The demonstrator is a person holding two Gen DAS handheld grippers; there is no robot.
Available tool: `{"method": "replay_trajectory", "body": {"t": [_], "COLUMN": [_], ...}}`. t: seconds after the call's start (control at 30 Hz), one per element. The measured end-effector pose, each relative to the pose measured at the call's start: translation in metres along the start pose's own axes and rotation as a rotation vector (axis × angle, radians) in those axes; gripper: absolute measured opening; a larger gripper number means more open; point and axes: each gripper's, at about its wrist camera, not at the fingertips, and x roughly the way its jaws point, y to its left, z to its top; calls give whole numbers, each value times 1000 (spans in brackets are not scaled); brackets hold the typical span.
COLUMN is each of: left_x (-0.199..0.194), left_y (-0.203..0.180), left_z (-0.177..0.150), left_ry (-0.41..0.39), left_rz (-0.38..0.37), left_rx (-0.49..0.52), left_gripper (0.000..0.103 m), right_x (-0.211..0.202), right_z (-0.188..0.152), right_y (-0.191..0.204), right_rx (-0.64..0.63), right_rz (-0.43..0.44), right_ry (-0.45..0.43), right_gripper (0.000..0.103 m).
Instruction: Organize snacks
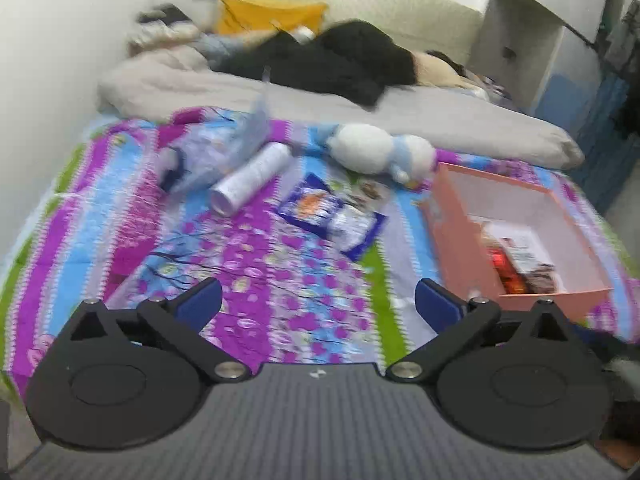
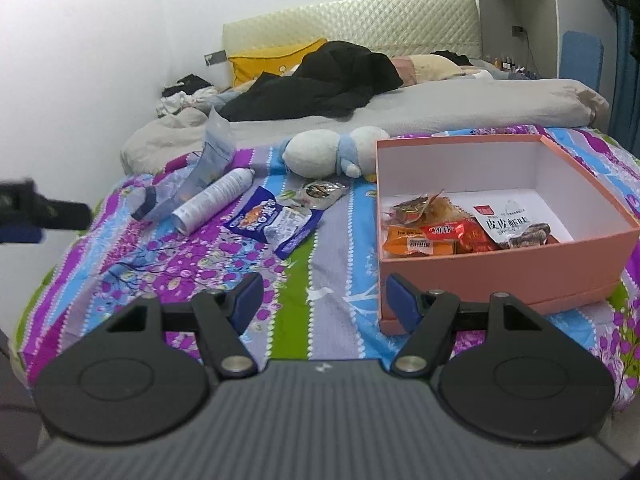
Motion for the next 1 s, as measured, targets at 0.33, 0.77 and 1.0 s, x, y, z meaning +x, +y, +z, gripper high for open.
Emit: {"method": "replay_trajectory", "body": {"t": [0.33,0.77,1.0], "left_x": [-33,-8,25], "left_y": [-34,-48,-36], "left_z": [76,88,92], "left_ry": [71,294,348], "left_rz": [-46,-139,-149], "left_rx": [123,114,63], "left_gripper": [103,103,103], "right_x": [35,66,87], "right_z": [29,34,33], "right_y": [11,21,19], "right_rx": [-43,-88,-85], "right_rz": [10,10,5], "right_ry": [-32,9,33], "right_gripper": [70,70,70]}}
